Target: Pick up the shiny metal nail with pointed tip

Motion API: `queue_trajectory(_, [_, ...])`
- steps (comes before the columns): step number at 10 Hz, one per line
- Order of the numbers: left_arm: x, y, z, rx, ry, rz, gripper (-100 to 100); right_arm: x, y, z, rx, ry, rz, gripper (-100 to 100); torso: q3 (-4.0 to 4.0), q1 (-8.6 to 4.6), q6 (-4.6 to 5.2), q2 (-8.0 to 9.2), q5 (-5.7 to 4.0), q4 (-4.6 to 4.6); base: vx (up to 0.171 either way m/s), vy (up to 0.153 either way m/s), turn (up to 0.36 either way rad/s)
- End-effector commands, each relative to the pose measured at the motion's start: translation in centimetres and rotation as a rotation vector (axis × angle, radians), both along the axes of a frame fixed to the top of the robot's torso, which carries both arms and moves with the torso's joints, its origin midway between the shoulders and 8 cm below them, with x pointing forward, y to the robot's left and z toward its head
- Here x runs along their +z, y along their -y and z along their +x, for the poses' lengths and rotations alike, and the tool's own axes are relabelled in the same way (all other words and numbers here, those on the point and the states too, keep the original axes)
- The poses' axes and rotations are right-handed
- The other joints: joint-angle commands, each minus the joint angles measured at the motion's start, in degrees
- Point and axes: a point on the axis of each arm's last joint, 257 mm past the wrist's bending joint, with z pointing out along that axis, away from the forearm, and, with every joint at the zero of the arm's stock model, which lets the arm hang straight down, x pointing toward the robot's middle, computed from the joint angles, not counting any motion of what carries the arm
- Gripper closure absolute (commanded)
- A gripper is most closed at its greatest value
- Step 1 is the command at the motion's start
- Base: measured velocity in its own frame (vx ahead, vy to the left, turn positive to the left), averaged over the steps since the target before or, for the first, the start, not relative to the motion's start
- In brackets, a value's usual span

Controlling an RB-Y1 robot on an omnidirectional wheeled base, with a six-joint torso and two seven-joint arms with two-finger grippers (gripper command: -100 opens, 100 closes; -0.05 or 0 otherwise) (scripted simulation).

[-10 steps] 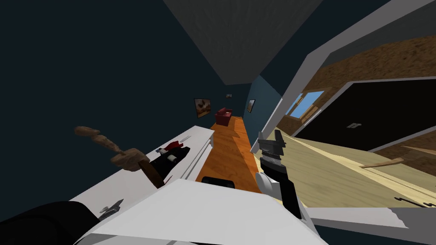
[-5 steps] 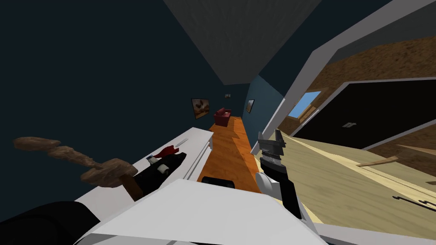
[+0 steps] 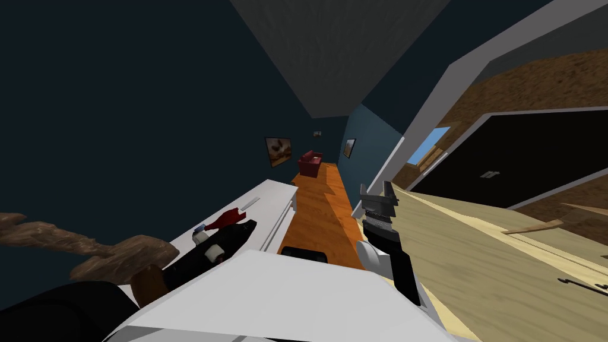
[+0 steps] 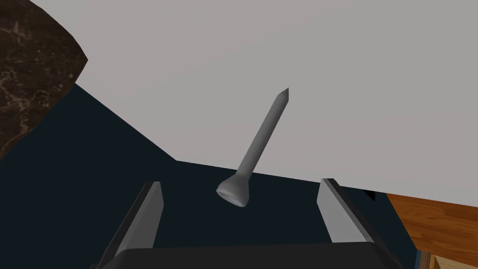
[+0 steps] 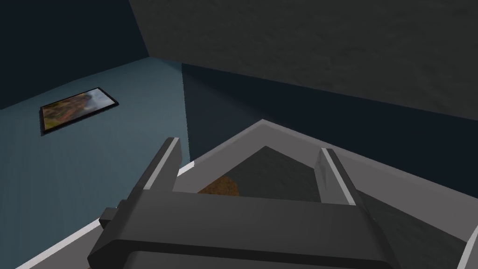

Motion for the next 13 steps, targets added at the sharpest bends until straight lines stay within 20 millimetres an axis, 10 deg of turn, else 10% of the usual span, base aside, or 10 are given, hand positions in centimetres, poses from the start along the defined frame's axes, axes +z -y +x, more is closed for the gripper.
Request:
queue_trajectory(1, [0.3, -0.4, -1.7, 0.048, -0.017, -0.003, -100, 0.0, 0.0, 0.0, 0.000, 0.000, 0.000, 0, 0.00, 0.00, 0.00, 0.00, 0.00, 0.00, 0.098, 0.051, 0.002])
queue_trajectory(2, [0.1, -0.2, -1.2, 0.028, -0.011, -0.002, -100, 0.0, 0.0, 0.0, 0.000, 0.000, 0.000, 0, 0.01, 0.01, 0.00, 0.01, 0.00, 0.00, 0.044, 0.024, -0.001])
queue_trajectory(3, [0.1, -0.2, -1.4, 0.033, -0.012, -0.003, 0, 0.0, 0.0, 0.0, 0.000, 0.000, 0.000, 0, 0.09, -0.09, 0.00, 0.17, -0.01, 0.03, 0.008, 0.005, -0.002])
queue_trajectory(4, [-0.6, 0.0, -1.0, 0.025, -0.013, -0.003, -100, 0.0, 0.0, 0.0, 0.000, 0.000, 0.000, 0, 0.17, -0.16, 0.00, 0.30, -0.03, 0.07, 0.020, 0.044, 0.059])
queue_trajectory(7, [-1.0, 0.1, -0.9, 0.021, -0.015, -0.004, -100, 0.0, 0.0, 0.0, 0.000, 0.000, 0.000, 0, 0.22, 0.11, 0.00, 0.39, 0.03, 0.09, 0.004, 0.063, 0.023])
queue_trajectory(8, [-1.0, 0.1, -0.9, 0.020, -0.015, -0.003, 100, 0.0, 0.0, 0.0, 0.000, 0.000, 0.000, 0, 0.24, -0.03, 0.00, 0.41, 0.01, 0.09, 0.000, 0.007, -0.002])
queue_trajectory(12, [-1.0, 0.1, -0.9, 0.019, -0.016, -0.003, 100, 0.0, 0.0, 0.0, 0.000, 0.000, 0.000, 0, 0.26, -0.18, -0.01, 0.42, -0.02, 0.12, 0.000, 0.000, 0.000])
queue_trajectory(13, [-1.0, 0.1, -0.9, 0.019, -0.017, -0.003, 0, 0.0, 0.0, 0.0, 0.000, 0.000, 0.000, 0, 0.26, -0.19, -0.01, 0.43, -0.02, 0.12, 0.000, 0.000, 0.000])
